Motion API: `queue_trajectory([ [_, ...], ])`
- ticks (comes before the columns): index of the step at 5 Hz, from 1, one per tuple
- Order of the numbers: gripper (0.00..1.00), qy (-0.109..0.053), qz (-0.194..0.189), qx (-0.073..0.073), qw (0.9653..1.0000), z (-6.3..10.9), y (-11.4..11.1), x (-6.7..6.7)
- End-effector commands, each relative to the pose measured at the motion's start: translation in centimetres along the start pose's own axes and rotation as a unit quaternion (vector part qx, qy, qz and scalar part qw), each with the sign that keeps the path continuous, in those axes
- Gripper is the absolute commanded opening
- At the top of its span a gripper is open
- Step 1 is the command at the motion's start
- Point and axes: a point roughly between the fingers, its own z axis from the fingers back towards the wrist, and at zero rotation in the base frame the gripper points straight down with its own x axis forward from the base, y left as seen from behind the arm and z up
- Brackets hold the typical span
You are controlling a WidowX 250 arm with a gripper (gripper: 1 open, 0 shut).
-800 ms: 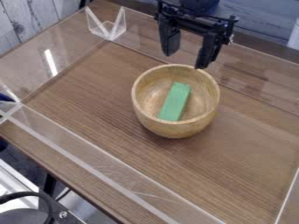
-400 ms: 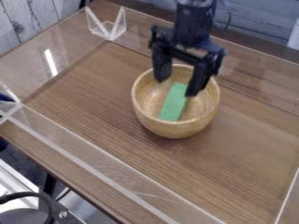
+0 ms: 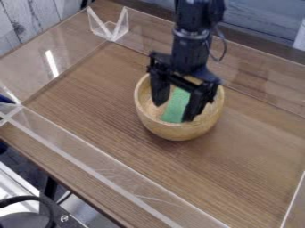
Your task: Remove the green block from inside the brown bowl and put it on the table
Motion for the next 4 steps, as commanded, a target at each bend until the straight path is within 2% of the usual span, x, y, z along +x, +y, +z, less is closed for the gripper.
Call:
queue_trajectory([
  [1,1.0,-0.022,0.014,-0.002,0.9996,0.1,0.5,0.7],
  [2,1.0,-0.021,0.016,-0.002,0.9996,-0.7,0.6,1.1],
  [4,1.0,-0.028,0.017,-0.002,0.9994,-0.9,0.7,2.1],
])
